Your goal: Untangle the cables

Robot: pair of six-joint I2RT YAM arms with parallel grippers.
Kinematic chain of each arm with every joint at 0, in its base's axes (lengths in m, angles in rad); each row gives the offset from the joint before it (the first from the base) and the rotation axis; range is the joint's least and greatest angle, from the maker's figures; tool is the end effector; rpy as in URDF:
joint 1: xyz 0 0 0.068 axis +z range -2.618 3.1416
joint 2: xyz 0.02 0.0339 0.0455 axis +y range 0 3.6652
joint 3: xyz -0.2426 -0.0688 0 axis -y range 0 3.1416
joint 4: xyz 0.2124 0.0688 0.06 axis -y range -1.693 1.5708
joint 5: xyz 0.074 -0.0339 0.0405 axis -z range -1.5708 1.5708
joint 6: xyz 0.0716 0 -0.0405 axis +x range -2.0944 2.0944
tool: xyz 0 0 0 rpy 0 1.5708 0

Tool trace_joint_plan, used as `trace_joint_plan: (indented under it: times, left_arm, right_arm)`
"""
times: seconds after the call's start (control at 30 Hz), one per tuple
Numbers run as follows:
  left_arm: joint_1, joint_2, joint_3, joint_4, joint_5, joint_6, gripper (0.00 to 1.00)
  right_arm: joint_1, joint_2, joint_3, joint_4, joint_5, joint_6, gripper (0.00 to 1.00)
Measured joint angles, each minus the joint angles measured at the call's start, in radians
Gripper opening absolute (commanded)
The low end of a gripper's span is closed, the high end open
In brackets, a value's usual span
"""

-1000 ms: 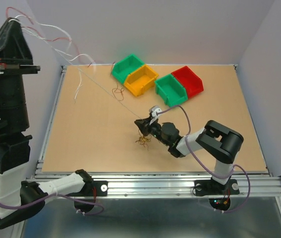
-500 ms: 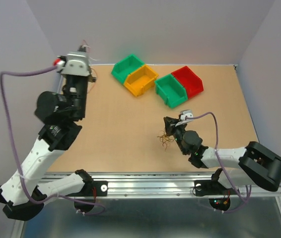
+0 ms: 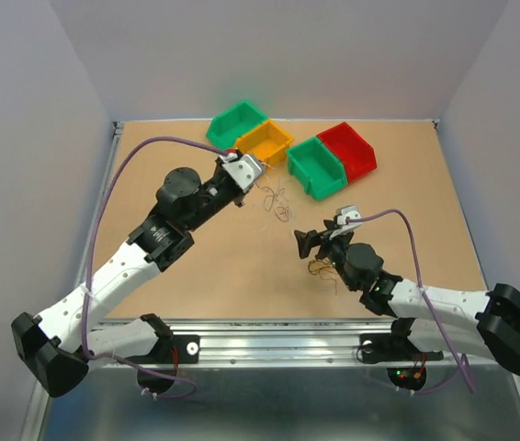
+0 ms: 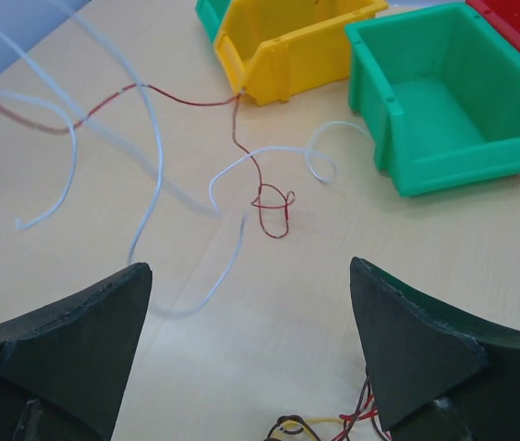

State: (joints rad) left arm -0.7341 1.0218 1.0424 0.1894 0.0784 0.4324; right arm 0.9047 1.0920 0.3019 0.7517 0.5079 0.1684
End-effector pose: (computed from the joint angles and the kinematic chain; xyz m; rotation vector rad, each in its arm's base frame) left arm 0.1794 -0.1694 0.4151 0.8078 1.1041 -0.3067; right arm 0.1737 0.1647 0.2149 -0.1995 1.6083 0.4227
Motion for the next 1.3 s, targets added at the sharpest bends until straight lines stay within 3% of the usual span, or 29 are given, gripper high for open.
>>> trace_joint_plan:
  times: [0.13, 0.4, 0.63, 1.13, 1.23, 1.3]
  left_arm:
    - [-0.014, 0.090, -0.001, -0.039, 0.171, 0.004, 0.00]
    - [-0.037, 0.165, -0.080, -0.076, 0.296, 0.023, 0.00]
    - [-0.037, 0.185, -0.080, -0.075, 0.332, 0.035, 0.00]
    - [-0.037, 0.167, -0.080, -0.097, 0.471, 0.061, 0.00]
    - [-0.038, 0.163, -0.080, -0.101, 0.500, 0.069, 0.00]
    - [-0.038, 0.163, -0.080, -0.112, 0.520, 0.075, 0.00]
  right_arm:
    - [0.000, -0.016, 0.000, -0.021, -0.016, 0.002, 0.97]
    - [0.000, -0.058, -0.004, -0.028, -0.014, 0.031, 0.99]
    - [0.000, -0.081, -0.026, -0.013, -0.101, 0.016, 0.67]
    - [0.000, 0.061, -0.040, 0.081, -0.168, 0.006, 0.61]
    - [0.000, 0.086, -0.040, 0.093, -0.166, 0.008, 0.56]
    - [0.000, 0.098, -0.040, 0.099, -0.166, 0.008, 0.43]
